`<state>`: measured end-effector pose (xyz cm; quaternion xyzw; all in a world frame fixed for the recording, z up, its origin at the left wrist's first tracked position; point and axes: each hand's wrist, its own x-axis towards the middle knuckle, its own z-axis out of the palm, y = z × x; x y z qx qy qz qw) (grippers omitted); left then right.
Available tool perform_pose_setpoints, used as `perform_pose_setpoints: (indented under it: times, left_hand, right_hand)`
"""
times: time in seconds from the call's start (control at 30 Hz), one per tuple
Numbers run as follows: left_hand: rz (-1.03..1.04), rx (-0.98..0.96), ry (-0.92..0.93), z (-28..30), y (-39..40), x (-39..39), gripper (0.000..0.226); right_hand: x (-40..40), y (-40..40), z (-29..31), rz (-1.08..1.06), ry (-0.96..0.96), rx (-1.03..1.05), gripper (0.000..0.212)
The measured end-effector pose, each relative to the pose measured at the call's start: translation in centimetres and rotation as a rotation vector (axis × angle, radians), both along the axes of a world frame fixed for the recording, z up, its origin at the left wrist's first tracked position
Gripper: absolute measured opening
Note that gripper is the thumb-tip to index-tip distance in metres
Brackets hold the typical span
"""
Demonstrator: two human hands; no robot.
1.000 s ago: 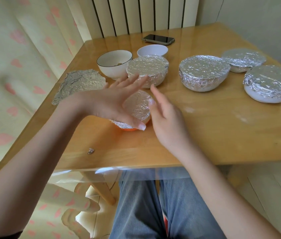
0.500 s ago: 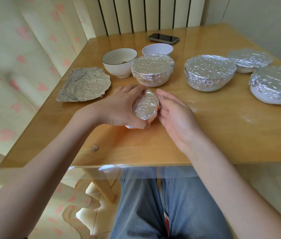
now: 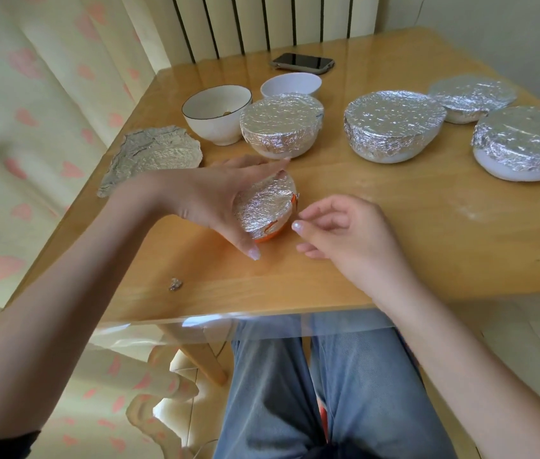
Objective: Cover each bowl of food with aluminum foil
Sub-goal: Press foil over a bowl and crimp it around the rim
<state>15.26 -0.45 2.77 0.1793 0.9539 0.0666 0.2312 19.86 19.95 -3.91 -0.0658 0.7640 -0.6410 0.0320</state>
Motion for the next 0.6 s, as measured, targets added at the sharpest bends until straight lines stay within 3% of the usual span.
perform_pose_setpoints:
  times: [0.07, 0.23, 0.6]
  left_hand:
    - [0.015, -0.014, 0.033, -0.2, 0.2, 0.0, 0.133]
    - [0.076, -0.039, 0.074, -0.4, 0.7, 0.6, 0.134]
    - [0.093, -0.053, 0.084, -0.2, 1.1, 1.2, 0.124]
  right_hand:
    - [0.3, -0.4, 0.2, -0.030, -0.115, -0.102, 0.011]
    - [-0.9, -0.5, 2.6, 0.230, -0.433, -0.085, 0.051]
    - [-1.5, -0.8, 2.7, 0.265, -0.439, -0.128, 0.038]
